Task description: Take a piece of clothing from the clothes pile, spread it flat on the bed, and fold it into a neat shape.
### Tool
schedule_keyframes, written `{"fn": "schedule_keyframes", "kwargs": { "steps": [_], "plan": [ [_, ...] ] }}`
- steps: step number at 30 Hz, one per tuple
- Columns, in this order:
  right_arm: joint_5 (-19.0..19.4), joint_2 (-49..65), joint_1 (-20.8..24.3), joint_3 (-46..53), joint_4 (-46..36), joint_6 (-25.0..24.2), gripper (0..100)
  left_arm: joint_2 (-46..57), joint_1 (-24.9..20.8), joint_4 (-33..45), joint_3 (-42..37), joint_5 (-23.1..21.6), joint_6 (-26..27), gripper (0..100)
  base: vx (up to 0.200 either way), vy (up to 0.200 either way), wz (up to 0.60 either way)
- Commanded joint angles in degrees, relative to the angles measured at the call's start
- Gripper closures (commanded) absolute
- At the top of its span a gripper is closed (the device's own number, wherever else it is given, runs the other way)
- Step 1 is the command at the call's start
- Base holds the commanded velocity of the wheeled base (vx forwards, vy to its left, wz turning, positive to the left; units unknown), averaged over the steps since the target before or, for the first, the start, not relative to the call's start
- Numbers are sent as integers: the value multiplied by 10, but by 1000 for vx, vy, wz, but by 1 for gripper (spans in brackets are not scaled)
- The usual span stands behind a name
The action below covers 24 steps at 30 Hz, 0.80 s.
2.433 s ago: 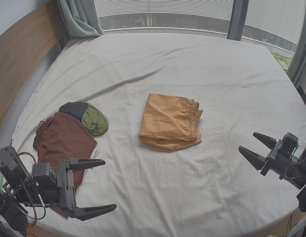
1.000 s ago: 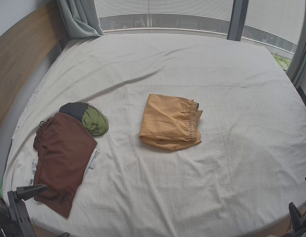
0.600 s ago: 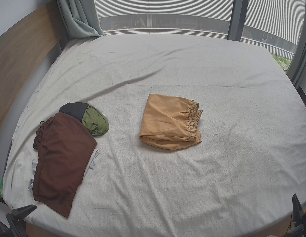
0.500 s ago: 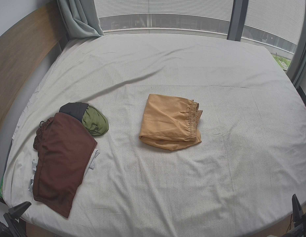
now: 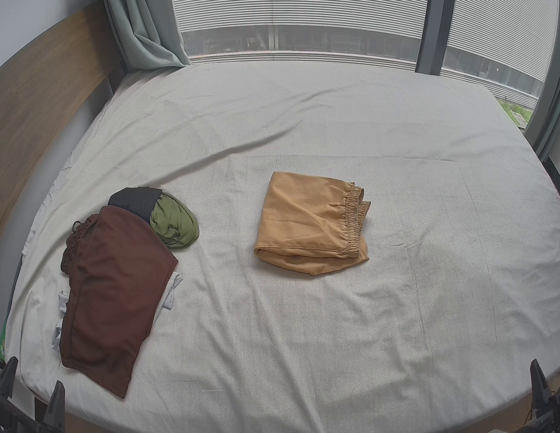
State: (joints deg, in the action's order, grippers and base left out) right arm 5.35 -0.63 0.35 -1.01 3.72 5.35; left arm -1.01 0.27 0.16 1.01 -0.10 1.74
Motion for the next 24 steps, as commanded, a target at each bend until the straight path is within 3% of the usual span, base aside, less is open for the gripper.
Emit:
{"fn": "schedule_keyframes", "kwargs": {
  "steps": [1,7,10,18,21,24],
  "plan": [
    [2,6,0,10,-2,-30,0,8,-3,-1,-9,10,-5,0,0,0,0],
    [-61,6,0,10,0,-43,0,9,-3,-1,-9,11,-7,0,0,0,0],
    [-61,6,-1,10,2,-40,0,9,-3,-1,-9,11,-7,0,0,0,0],
    [-35,6,-2,10,0,-33,0,9,-3,-1,-9,11,-7,0,0,0,0],
    [24,6,-2,10,0,-13,0,9,-3,-1,-9,11,-7,0,0,0,0],
    [12,6,-2,10,0,-12,0,9,-3,-1,-9,11,-7,0,0,0,0]
  ]
}}
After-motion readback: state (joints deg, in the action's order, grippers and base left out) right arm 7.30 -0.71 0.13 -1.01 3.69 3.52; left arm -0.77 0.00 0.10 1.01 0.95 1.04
